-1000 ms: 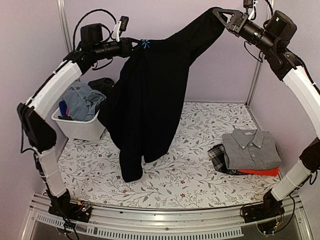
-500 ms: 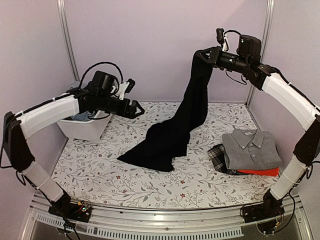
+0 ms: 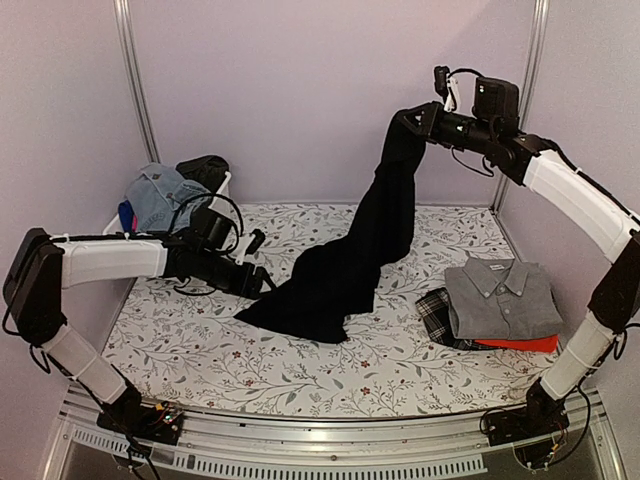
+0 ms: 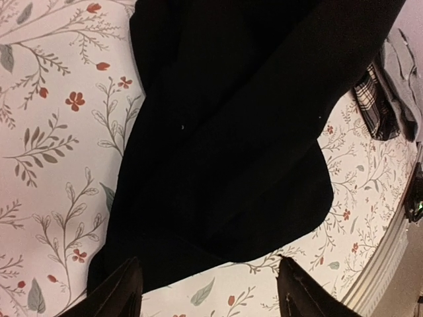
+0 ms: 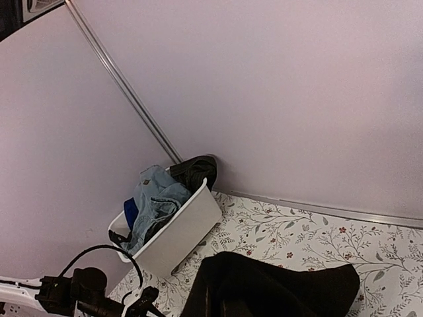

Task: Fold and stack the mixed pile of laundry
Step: Flatten out the crumpled T-shirt at the center of the board.

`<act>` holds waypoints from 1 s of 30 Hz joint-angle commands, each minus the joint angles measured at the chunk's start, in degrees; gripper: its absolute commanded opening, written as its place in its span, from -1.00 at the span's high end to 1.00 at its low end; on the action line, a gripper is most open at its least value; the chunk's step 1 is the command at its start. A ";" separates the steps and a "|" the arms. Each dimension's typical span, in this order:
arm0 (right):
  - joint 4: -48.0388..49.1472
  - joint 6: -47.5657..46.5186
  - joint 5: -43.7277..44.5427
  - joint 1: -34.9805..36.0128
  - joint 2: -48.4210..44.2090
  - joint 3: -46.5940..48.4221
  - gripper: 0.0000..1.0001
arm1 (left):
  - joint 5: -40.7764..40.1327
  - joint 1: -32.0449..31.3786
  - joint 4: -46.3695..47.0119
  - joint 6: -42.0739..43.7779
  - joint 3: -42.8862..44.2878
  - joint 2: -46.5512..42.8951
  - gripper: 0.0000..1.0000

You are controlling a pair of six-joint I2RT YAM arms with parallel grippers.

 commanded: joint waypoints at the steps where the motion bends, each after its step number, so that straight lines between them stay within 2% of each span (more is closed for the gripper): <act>1: 2.20 -0.26 7.40 -2.84 -5.15 -6.35 1.00 | 5.55 1.79 6.31 -5.89 -3.42 -1.36 -0.38; 3: 2.59 0.75 6.14 -4.31 -7.12 -8.37 1.00 | 7.87 3.66 8.69 -8.71 -4.66 -0.57 -0.33; 9: 2.84 2.52 3.35 -4.88 -7.26 -11.47 1.00 | 14.20 7.00 12.96 -17.11 -4.58 5.09 0.04; 14: 3.27 3.09 3.39 -4.89 -7.60 -12.41 1.00 | 12.22 8.00 12.75 -20.43 -4.07 7.89 0.10; 25: 3.13 2.65 3.36 -4.88 -7.01 -11.72 1.00 | 8.48 8.34 10.23 -21.83 0.31 15.30 0.15; 30: 2.80 2.56 3.20 -4.92 -6.83 -11.62 1.00 | 10.14 8.28 12.48 -22.95 1.86 17.55 0.17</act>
